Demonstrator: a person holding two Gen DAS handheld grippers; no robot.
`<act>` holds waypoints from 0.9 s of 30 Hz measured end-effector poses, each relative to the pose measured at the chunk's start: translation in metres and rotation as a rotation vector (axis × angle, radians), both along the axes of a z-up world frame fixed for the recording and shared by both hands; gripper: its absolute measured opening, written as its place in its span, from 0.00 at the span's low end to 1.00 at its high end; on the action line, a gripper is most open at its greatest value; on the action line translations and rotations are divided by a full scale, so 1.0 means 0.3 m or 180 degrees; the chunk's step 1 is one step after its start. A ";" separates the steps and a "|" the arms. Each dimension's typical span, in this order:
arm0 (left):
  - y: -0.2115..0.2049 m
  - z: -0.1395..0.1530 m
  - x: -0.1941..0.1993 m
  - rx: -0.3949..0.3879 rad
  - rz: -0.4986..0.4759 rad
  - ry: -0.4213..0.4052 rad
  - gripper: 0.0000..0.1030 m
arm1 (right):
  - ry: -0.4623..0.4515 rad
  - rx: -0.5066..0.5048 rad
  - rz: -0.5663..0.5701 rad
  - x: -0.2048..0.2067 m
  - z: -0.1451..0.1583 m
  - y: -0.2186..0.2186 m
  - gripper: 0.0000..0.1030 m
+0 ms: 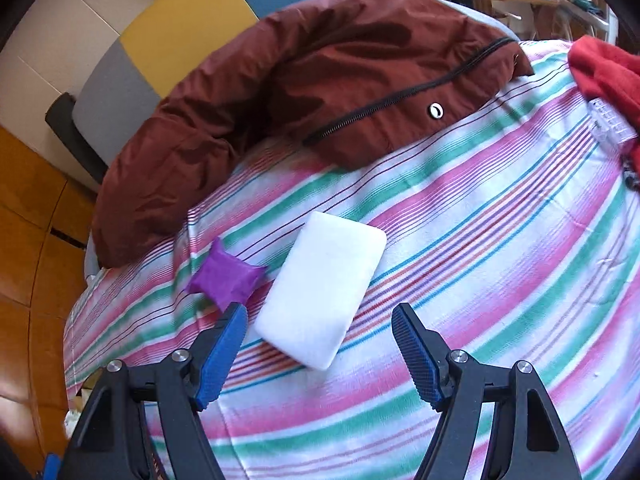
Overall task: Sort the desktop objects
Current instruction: 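Move both grippers back toward the purple packet and white sponge block, then grasp the white sponge with the right gripper while the left gripper grasps the purple packet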
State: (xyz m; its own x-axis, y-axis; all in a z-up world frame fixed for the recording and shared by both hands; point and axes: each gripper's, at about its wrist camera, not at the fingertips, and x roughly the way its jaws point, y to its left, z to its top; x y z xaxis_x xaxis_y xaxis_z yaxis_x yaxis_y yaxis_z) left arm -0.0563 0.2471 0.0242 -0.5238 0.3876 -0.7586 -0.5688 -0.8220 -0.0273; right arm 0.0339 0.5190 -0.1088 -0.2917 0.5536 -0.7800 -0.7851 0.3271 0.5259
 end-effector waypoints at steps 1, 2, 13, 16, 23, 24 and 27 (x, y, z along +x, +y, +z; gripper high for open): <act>0.008 -0.006 -0.004 -0.0006 0.0001 -0.0016 0.53 | -0.0021 -0.0013 -0.0019 -0.005 -0.008 0.011 0.73; 0.021 -0.014 -0.008 -0.0007 -0.0008 -0.0038 0.53 | -0.0036 -0.0032 -0.0027 -0.011 -0.016 0.024 0.73; 0.092 -0.075 -0.065 -0.0074 -0.0055 -0.0232 0.53 | -0.0348 -0.0081 0.0089 -0.068 -0.057 0.112 0.77; 0.106 -0.080 -0.079 -0.0076 -0.0062 -0.0283 0.53 | -0.0558 -0.0130 0.0246 -0.088 -0.057 0.124 0.72; 0.166 -0.080 -0.108 -0.0080 -0.0176 -0.0425 0.53 | -0.0607 -0.0317 0.0678 -0.078 -0.051 0.116 0.64; 0.177 -0.080 -0.115 -0.0055 -0.0198 -0.0479 0.53 | -0.0644 -0.0348 0.0801 -0.077 -0.050 0.112 0.64; 0.209 -0.085 -0.133 -0.0005 -0.0204 -0.0595 0.53 | -0.0750 -0.0430 0.1082 -0.077 -0.048 0.094 0.64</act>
State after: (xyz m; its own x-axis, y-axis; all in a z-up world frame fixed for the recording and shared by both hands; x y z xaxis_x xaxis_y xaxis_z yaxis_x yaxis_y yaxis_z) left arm -0.0961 0.3100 -0.0013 -0.3481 0.4142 -0.8410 -0.6051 -0.7845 -0.1359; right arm 0.0107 0.5473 -0.1231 -0.2451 0.3453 -0.9059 -0.9536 0.0826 0.2895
